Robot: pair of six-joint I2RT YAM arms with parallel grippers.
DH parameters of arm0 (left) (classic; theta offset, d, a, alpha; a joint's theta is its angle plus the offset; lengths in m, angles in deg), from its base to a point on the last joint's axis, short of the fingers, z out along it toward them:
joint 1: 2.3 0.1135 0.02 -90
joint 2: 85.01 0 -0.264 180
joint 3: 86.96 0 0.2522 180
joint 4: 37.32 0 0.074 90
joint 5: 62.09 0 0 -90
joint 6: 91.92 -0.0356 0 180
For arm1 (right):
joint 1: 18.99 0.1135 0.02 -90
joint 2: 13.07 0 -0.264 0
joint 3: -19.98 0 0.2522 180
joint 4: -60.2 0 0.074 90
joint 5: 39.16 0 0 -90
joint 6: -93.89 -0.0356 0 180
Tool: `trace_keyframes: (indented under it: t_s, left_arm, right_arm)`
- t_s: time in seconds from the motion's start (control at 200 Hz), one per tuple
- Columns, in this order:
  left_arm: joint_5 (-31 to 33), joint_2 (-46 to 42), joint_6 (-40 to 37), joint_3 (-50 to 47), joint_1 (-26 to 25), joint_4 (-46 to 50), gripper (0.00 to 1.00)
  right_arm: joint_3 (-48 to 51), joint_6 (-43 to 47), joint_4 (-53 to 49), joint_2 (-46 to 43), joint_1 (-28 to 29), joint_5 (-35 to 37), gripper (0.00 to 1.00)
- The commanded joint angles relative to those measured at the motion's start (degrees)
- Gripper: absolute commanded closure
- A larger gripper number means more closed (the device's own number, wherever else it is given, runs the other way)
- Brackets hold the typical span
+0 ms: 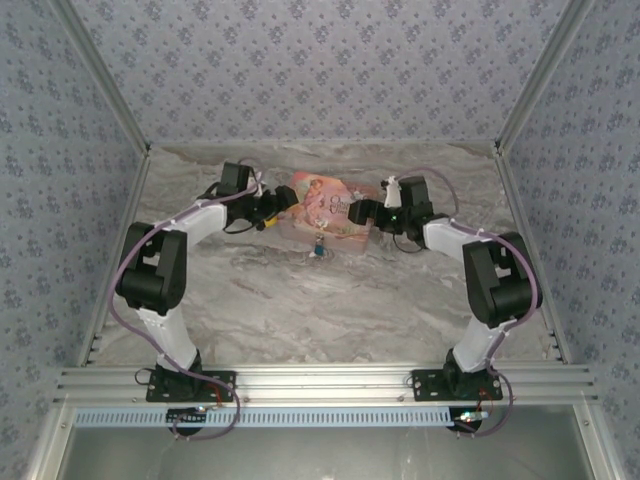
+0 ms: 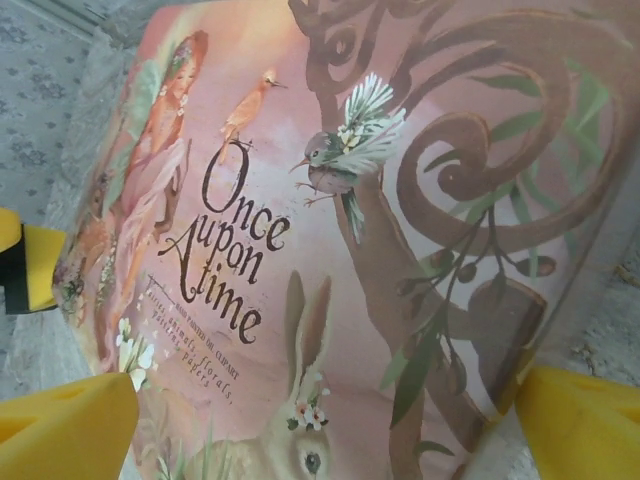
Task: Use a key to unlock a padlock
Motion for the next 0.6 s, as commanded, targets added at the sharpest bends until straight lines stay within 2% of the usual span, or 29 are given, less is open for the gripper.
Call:
trace_keyframes:
  t_s: [0.0,0.345,0.595]
  left_arm:
    - [-2.97,-0.93,-1.32,0.33,-0.78,-0.89,0.13]
    - [-0.75,-7.82,1.07,-7.53,-3.14,-2.38,0.14]
    - [3.80,-15.03,5.06,-17.13,-7.40,-3.72,0.14]
  right_arm:
    - [-5.18,3.24,-3.49,3.28,1.64,-3.59,0.03]
    - [-17.64,9.50,-9.47,11.75,5.11,-6.77,0.04]
    - [-20.72,9.98,-9.79,14.11,6.05,-7.05,0.03]
